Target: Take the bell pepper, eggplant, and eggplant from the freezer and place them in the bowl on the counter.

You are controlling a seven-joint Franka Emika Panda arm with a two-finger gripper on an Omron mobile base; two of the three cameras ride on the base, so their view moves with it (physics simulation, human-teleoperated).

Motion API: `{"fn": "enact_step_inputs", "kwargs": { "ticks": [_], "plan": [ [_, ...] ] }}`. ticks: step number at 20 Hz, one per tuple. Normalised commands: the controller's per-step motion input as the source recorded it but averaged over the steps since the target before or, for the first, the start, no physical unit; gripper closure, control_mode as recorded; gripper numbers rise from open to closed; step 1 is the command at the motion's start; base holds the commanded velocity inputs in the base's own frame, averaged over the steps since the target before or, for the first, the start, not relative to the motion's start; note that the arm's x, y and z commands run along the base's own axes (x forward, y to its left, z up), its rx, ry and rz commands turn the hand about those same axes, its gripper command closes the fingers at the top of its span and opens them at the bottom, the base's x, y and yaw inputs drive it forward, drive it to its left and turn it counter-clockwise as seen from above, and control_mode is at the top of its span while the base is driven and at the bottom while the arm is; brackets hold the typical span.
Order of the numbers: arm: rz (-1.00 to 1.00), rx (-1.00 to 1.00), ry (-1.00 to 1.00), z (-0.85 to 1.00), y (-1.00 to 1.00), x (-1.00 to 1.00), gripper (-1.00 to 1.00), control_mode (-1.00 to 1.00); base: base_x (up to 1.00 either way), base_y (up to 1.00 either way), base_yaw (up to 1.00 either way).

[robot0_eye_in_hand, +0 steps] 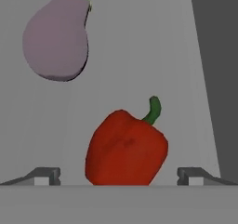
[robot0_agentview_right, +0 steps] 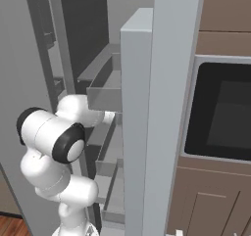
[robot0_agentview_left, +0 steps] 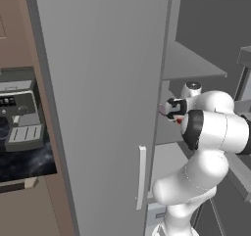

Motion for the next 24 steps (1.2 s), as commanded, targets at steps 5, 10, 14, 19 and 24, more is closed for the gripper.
{"fn": "enact_step_inputs", "kwargs": {
  "ticks": [5,10,14,19,24],
  "plan": [
    [0.00,0.00,0.00,-0.27,0.00,0.08,-1.00,-1.00,0.00,0.00,0.00],
    [0.00,0.00,0.00,-0.27,0.00,0.12,1.00,-1.00,0.00,0.00,0.00],
    [0.00,0.00,0.00,-0.28,-0.02,0.02,1.00,-1.00,0.00,0.00,0.00],
    [0.00,0.00,0.00,-0.34,0.00,0.00,1.00,-1.00,0.00,0.00,0.00],
    [0.00,0.00,-0.02,-0.07,0.28,-0.11,1.00,-1.00,0.00,0.00,0.00]
  ]
}}
